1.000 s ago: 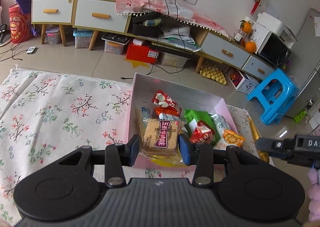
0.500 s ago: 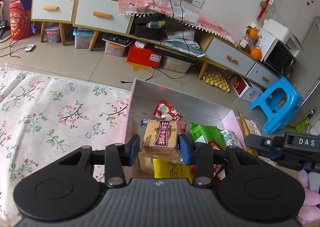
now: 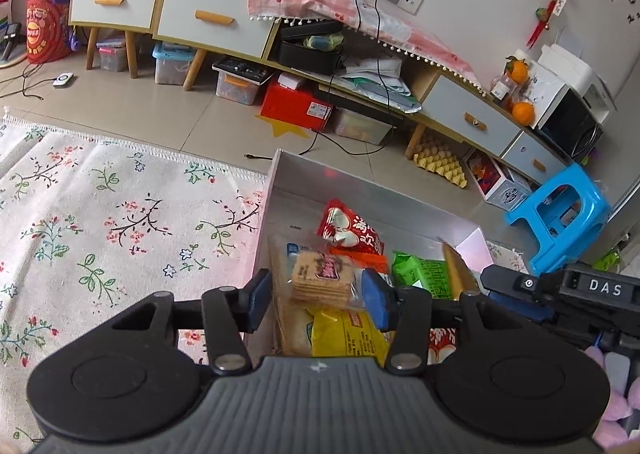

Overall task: Organize snacks
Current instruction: 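Carry the cake square and gold bar into the pink box, open both tools, then grasp the silver wrapper with the left tool, then grasp the pale green-white packet with the right tool while the left tool holds the silver wrapper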

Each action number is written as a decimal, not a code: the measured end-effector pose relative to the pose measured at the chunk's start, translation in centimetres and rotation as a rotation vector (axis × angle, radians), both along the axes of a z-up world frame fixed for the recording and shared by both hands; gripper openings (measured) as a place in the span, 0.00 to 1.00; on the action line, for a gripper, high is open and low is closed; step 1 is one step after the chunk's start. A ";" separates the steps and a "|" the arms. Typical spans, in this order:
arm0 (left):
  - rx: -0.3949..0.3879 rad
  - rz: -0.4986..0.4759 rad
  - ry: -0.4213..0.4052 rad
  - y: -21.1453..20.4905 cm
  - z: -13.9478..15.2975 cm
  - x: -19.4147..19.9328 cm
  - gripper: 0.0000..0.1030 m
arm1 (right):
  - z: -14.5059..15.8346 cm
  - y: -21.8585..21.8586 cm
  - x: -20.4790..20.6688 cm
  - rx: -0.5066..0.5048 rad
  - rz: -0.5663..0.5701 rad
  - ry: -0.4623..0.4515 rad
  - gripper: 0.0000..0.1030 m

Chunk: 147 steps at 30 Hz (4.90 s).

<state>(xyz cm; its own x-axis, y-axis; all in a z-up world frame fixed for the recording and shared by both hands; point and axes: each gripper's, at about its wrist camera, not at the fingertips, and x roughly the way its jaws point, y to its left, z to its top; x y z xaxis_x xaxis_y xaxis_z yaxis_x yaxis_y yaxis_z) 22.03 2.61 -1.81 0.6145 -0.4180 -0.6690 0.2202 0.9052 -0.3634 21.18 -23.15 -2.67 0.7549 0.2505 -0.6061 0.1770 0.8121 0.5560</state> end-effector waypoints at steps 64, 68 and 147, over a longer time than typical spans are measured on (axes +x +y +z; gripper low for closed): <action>0.248 -0.038 0.025 3.8 2.2 -12.7 1.00 | 2.3 2.6 -14.4 -0.257 0.050 0.190 0.88; 0.257 -0.047 -0.004 3.8 2.2 -12.8 1.00 | 1.8 3.1 -14.0 -0.312 0.059 0.202 0.88; 0.367 -0.247 0.126 0.1 -3.5 -11.2 0.29 | -4.1 9.1 -7.1 -0.499 0.068 0.218 0.82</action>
<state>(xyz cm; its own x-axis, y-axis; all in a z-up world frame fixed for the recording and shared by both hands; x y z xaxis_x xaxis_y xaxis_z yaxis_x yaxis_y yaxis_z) 10.88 2.74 -5.29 0.4307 -0.2629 -0.8634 0.4203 0.9050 -0.0659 14.10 -14.04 -6.77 0.5909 -0.0638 -0.8043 0.1828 0.9815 0.0565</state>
